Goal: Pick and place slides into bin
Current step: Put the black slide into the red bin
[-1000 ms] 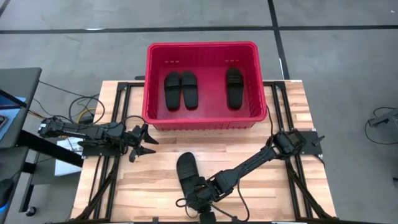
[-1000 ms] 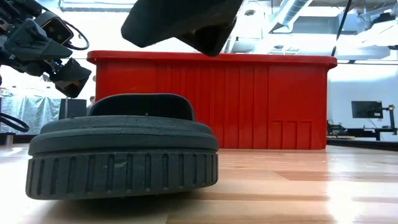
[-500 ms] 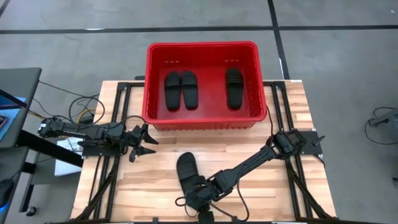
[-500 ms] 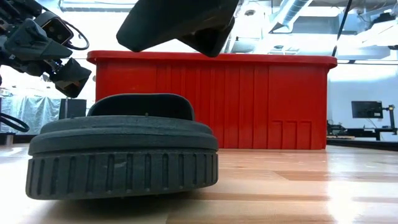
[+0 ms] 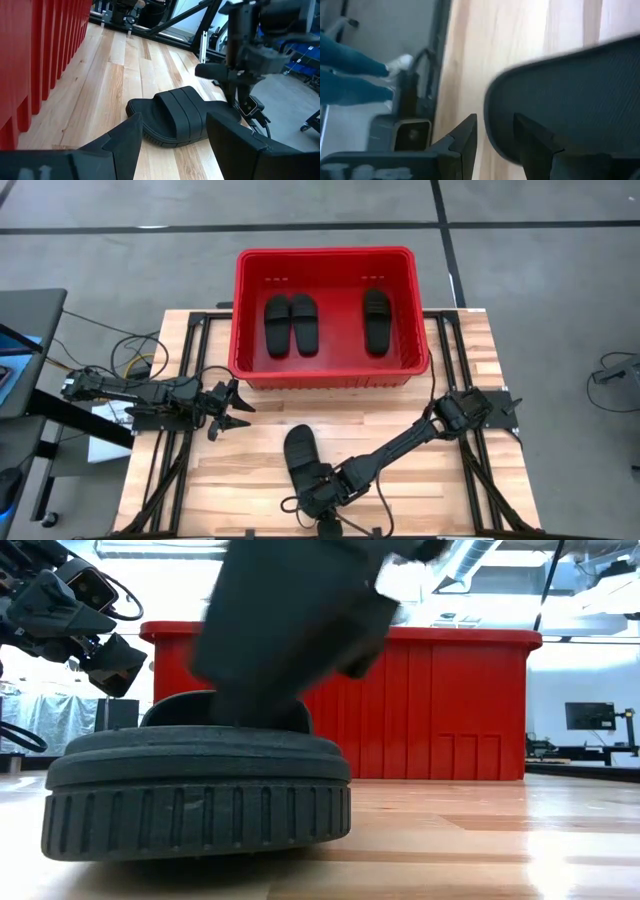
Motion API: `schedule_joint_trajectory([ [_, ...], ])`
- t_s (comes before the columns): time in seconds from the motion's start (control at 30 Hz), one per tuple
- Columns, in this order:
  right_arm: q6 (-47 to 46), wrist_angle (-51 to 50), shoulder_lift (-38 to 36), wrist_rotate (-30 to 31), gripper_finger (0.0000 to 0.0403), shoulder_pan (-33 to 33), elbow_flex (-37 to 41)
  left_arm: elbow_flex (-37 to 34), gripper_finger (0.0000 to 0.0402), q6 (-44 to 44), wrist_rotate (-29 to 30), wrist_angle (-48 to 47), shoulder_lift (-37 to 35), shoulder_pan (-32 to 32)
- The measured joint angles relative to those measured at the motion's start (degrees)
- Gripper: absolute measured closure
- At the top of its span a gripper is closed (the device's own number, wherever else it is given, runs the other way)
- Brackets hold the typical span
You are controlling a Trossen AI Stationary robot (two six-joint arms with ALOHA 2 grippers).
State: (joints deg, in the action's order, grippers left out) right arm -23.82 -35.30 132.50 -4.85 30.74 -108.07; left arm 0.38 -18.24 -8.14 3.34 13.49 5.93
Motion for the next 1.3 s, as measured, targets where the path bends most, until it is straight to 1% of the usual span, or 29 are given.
schedule_joint_trajectory([
  [0.27, -0.59, -0.47, 1.85, 0.38, 0.0285, 0.35, -0.04, 0.0, 0.0191, 0.0, 0.0, -0.01, 0.0, 0.0],
  [0.63, 3.31, -3.65, 2.06, 0.22, 0.0285, -0.18, -0.09, -0.01, 0.0191, 0.02, 0.0, 0.0, 0.0, -0.01],
  [0.83, 3.26, -3.2, 3.71, -3.49, 0.0281, -0.3, -0.37, -0.01, 0.0191, 0.01, 0.0, -0.01, 0.01, -0.01],
  [1.0, 2.82, -3.2, 3.99, -3.72, 0.0253, -0.17, -0.31, -0.01, 0.0191, 0.02, 0.0, -0.01, -0.01, 0.0],
  [1.2, 1.31, -2.99, 4.07, -5.18, 0.0197, -0.9, -0.28, -0.01, 0.0191, 0.02, 0.0, -0.01, 0.0, 0.0],
  [1.3, 1.61, -2.63, 4.05, -4.88, 0.0173, -0.88, -0.24, 0.0, 0.0191, 0.02, 0.0, 0.0, 0.01, -0.01],
])
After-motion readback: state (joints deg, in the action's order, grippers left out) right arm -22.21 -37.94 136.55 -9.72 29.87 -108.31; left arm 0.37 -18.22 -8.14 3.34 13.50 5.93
